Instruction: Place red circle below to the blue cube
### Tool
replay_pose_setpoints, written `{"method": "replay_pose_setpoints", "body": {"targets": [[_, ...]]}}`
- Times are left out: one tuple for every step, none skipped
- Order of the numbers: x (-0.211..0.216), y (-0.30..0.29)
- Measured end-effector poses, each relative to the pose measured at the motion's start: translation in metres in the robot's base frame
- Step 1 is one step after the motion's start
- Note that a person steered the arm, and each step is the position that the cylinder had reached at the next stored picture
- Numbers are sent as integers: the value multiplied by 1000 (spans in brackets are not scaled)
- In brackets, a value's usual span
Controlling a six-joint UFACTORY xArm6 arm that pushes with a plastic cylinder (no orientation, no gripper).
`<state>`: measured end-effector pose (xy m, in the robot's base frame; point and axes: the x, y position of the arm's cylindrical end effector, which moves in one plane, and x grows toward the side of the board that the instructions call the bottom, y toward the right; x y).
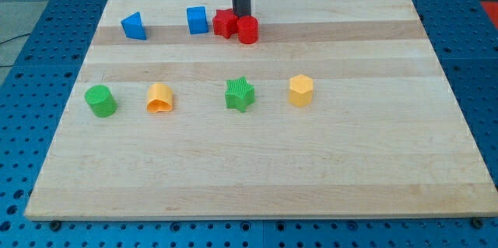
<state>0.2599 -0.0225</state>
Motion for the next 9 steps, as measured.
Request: {"method": "replay_pose_setpoints", "body": {"targets": [[4,49],[23,2],[41,-19],[72,7],[106,7],[127,7],[136,-6],[108,-48],[86,-60]]}}
